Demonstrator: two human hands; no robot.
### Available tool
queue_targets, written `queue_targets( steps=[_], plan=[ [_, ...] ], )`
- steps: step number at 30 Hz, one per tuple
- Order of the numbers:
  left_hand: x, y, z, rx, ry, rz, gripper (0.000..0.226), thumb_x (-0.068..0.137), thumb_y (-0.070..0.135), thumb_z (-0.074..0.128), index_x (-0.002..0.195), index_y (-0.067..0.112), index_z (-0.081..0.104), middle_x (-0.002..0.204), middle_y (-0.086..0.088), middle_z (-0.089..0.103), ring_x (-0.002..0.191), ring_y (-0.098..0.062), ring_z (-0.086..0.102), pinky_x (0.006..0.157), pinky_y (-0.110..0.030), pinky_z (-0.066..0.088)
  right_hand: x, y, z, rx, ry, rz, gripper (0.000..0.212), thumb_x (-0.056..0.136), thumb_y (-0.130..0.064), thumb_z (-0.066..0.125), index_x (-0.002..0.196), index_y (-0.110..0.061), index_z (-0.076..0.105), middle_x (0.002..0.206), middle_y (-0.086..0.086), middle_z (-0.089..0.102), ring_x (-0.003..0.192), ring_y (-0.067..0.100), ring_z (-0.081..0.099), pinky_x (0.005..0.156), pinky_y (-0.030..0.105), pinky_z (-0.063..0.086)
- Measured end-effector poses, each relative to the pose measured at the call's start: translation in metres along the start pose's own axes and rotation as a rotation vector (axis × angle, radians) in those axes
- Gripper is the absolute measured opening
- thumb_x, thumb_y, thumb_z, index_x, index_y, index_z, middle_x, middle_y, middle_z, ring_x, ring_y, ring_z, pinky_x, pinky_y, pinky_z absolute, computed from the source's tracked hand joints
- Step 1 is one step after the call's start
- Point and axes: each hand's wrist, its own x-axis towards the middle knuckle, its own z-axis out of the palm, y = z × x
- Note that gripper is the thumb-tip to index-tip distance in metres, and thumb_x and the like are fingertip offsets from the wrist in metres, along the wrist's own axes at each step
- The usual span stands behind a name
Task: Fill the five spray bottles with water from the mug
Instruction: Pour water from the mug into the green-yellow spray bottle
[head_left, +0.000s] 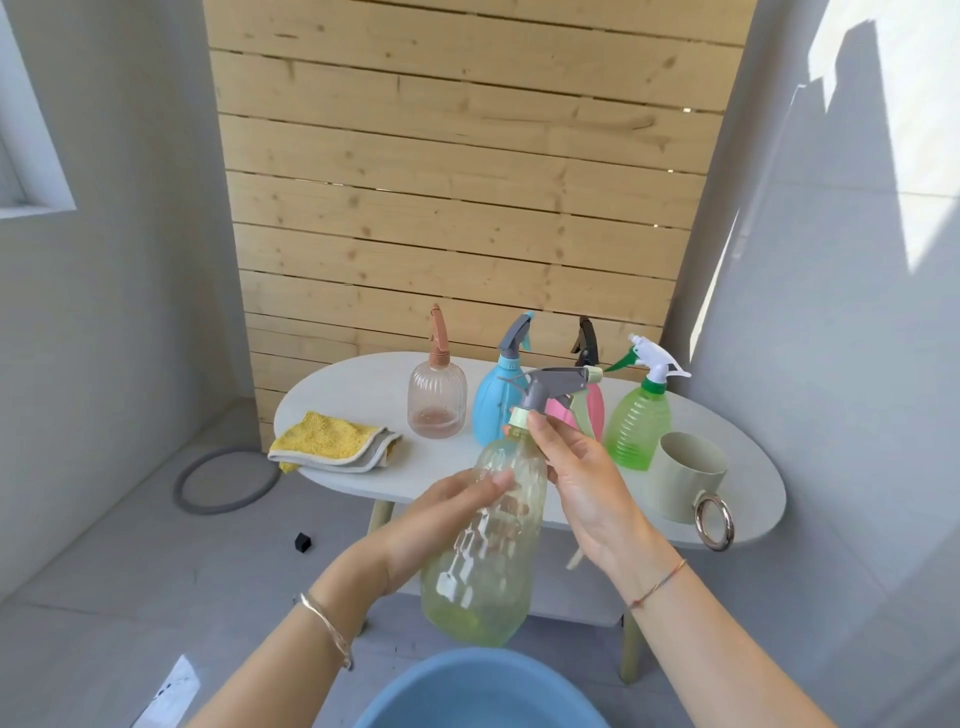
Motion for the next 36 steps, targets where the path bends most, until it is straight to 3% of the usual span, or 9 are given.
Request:
queue_targets(
  steps=[5,8,15,19,21,24,27,30,36],
  plan=[
    [0.000,-0.002,-0.011,-0.021,-0.087,-0.112,0.044,0.084,0.053,0.045,0.112,0.025,0.064,0.105,0.013,0.074,0.097,-0.001,0.068,0.078,-0.011,0.050,0.009,-0.011,-0.002,0.004,0.079,-0.030,0.023,0.094,-0.033,0.052,0.085,-0.024,0.071,0.097,-0.004,0.074,0.083,0.011,0.057,0.087,0.033,0.041],
    [0.000,-0.005,-0.018,-0.007,-0.103,-0.136,0.043,0.089,0.054,0.056,0.113,0.018,0.065,0.109,0.004,0.074,0.097,-0.006,0.069,0.078,-0.014,0.051,0.024,-0.035,-0.006,0.074,0.114,-0.034,0.017,0.093,-0.034,0.053,0.094,-0.024,0.067,0.096,-0.005,0.074,0.089,0.009,0.062,0.079,0.027,0.041],
    [0.008,-0.009,-0.019,-0.081,-0.012,-0.069,0.029,0.095,0.037,0.051,0.113,0.016,0.061,0.085,0.023,0.074,0.081,0.012,0.067,0.064,-0.002,0.044,0.083,-0.122,0.001,0.196,0.106,-0.138,0.009,0.096,-0.024,0.054,0.095,-0.018,0.061,0.100,0.002,0.068,0.091,0.015,0.066,0.082,0.024,0.052],
    [0.017,-0.008,-0.027,-0.112,0.047,-0.020,0.046,0.087,0.045,0.056,0.121,0.015,0.061,0.104,0.010,0.075,0.092,0.007,0.068,0.069,-0.003,0.046,0.107,-0.164,0.004,0.156,0.064,-0.196,0.010,0.097,-0.022,0.053,0.094,-0.016,0.060,0.096,0.004,0.068,0.085,0.015,0.066,0.082,0.027,0.053],
    [0.020,-0.007,-0.028,-0.160,0.091,-0.014,0.030,0.100,0.037,0.052,0.118,0.015,0.061,0.102,0.007,0.072,0.081,0.011,0.067,0.062,-0.002,0.045,0.115,-0.170,0.005,0.030,0.063,-0.211,0.012,0.098,-0.023,0.050,0.096,-0.018,0.060,0.095,0.002,0.068,0.081,0.013,0.064,0.082,0.028,0.051],
    [0.021,-0.001,-0.032,-0.192,0.175,0.014,0.031,0.098,0.036,0.056,0.118,0.012,0.061,0.104,0.000,0.072,0.080,0.005,0.070,0.066,-0.007,0.050,0.126,-0.148,0.002,-0.322,0.057,-0.203,0.018,0.099,-0.029,0.049,0.102,-0.020,0.063,0.093,-0.004,0.067,0.076,0.010,0.060,0.081,0.028,0.046],
    [0.024,-0.005,-0.039,-0.217,0.265,0.048,0.066,0.071,0.058,0.068,0.119,0.015,0.062,0.108,0.000,0.075,0.097,-0.016,0.072,0.089,-0.028,0.055,0.129,-0.095,-0.005,-0.593,-0.005,-0.132,0.026,0.098,-0.030,0.052,0.112,-0.012,0.064,0.092,-0.003,0.065,0.072,0.007,0.057,0.071,0.016,0.047],
    [0.026,-0.011,-0.043,-0.232,0.326,0.036,0.060,0.078,0.055,0.074,0.119,0.013,0.061,0.105,0.001,0.076,0.094,-0.015,0.073,0.085,-0.026,0.054,0.126,-0.030,-0.012,-0.655,-0.039,-0.020,0.028,0.095,-0.023,0.057,0.115,-0.004,0.056,0.094,0.002,0.064,0.068,0.007,0.053,0.059,0.006,0.043],
    [0.030,-0.018,-0.053,-0.219,0.385,0.042,0.063,0.068,0.060,0.066,0.118,0.021,0.061,0.103,0.007,0.076,0.093,-0.011,0.073,0.081,-0.026,0.051,0.124,0.065,-0.030,-0.739,-0.108,0.127,0.020,0.088,-0.025,0.067,0.100,-0.010,0.061,0.098,0.004,0.065,0.094,0.015,0.060,0.074,0.014,0.044]
  ],
)
